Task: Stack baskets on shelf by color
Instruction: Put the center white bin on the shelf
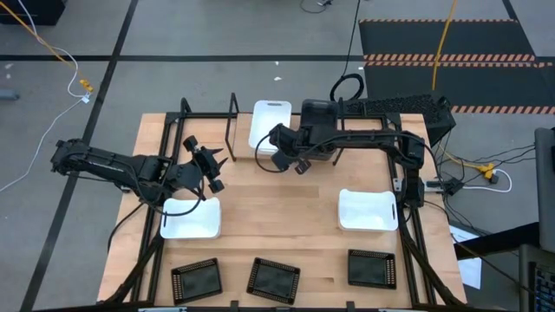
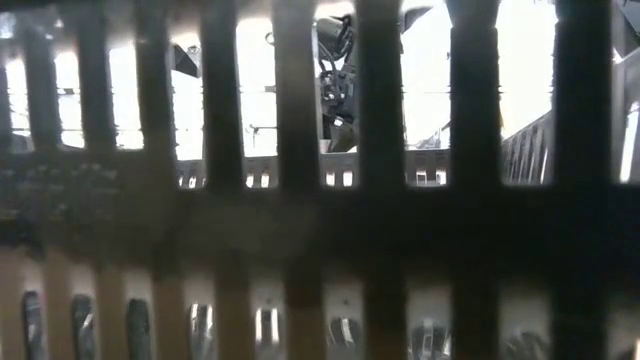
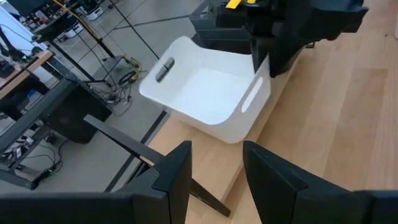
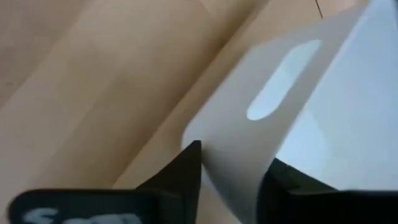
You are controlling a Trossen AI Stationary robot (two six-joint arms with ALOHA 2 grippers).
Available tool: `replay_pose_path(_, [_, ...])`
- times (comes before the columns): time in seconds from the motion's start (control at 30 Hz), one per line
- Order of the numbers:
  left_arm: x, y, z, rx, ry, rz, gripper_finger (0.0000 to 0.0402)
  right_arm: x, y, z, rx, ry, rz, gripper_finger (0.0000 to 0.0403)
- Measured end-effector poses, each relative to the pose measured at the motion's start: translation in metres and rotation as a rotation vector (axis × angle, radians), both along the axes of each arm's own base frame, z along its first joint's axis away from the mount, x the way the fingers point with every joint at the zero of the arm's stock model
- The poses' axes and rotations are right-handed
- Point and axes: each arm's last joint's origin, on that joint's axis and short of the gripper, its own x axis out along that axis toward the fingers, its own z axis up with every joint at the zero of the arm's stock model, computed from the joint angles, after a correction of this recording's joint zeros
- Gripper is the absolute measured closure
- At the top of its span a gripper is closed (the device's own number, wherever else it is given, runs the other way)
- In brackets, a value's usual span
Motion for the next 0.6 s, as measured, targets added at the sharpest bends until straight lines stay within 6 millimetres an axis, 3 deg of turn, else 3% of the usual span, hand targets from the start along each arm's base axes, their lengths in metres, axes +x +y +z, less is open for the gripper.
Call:
replay_pose_path(0.27, [0.0,0.0,0.0,0.0,0.001,0.0,0.0254,-0.004,0.008,0.007,-0.089,0.005,-0.126,0.0258])
replay_pose_path(0.43, [-0.001,0.0,-0.001,-0.001,0.016,0.003,0.0254,-0.012,0.024,0.032,-0.056,-0.084,-0.162,0.0257])
replay_pose_path(0.6, [-0.001,0.0,-0.002,-0.001,0.018,0.004,0.0254,-0.028,0.031,0.067,0.035,-0.258,-0.311,0.0257])
